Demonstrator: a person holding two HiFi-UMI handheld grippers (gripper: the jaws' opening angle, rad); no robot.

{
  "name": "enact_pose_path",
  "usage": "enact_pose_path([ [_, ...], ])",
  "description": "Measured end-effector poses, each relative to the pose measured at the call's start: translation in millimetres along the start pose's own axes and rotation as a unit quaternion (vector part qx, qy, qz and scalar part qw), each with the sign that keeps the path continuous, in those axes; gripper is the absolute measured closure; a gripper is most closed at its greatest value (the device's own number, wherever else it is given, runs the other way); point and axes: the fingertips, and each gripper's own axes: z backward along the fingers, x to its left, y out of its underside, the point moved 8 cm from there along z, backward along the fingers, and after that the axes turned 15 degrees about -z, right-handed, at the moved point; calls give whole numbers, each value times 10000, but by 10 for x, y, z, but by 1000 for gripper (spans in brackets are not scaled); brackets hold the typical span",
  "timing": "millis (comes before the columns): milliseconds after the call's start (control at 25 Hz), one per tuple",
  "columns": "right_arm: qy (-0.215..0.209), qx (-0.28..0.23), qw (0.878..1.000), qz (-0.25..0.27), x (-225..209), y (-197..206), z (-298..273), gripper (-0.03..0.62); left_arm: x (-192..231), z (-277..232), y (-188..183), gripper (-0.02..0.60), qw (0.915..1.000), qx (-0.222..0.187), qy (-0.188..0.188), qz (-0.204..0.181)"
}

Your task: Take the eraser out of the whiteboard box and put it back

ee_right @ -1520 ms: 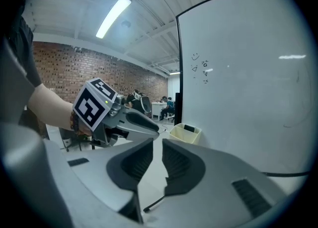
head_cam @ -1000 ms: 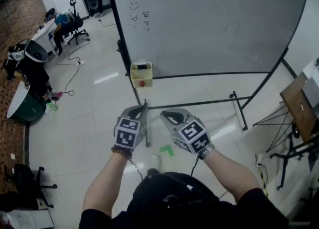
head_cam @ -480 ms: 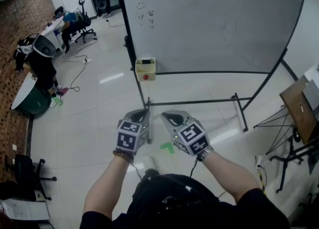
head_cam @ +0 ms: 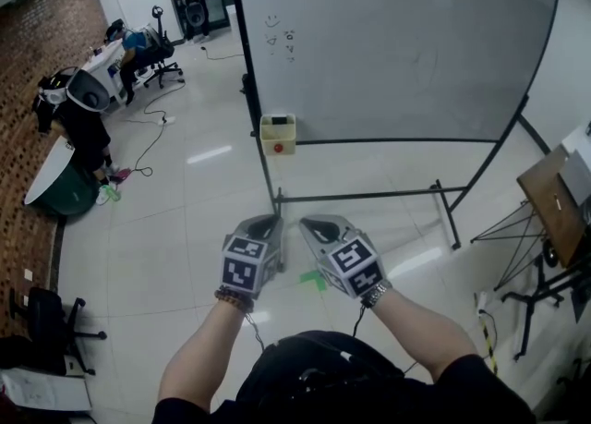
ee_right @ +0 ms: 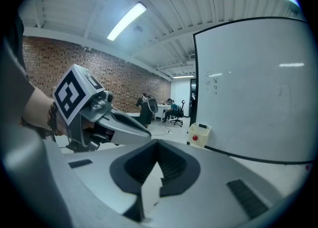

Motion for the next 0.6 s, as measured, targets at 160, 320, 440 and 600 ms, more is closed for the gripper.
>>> enact_pose_path([
  [160,105,24,9999,-99,92,5,-41,571,27,56,34,577,9999,-2,139,-7],
  [320,211,21,9997,-156,195,-6,-119,571,107,106,74,577,9997,6,256,-67],
  [440,269,34,9995,-178,282,7,-158,571,180,155,130,577,9996,9,288,-52],
  [600,361,50,9992,-176,326,-4,-177,571,247,176,169,578,9995,-2,325,-14],
])
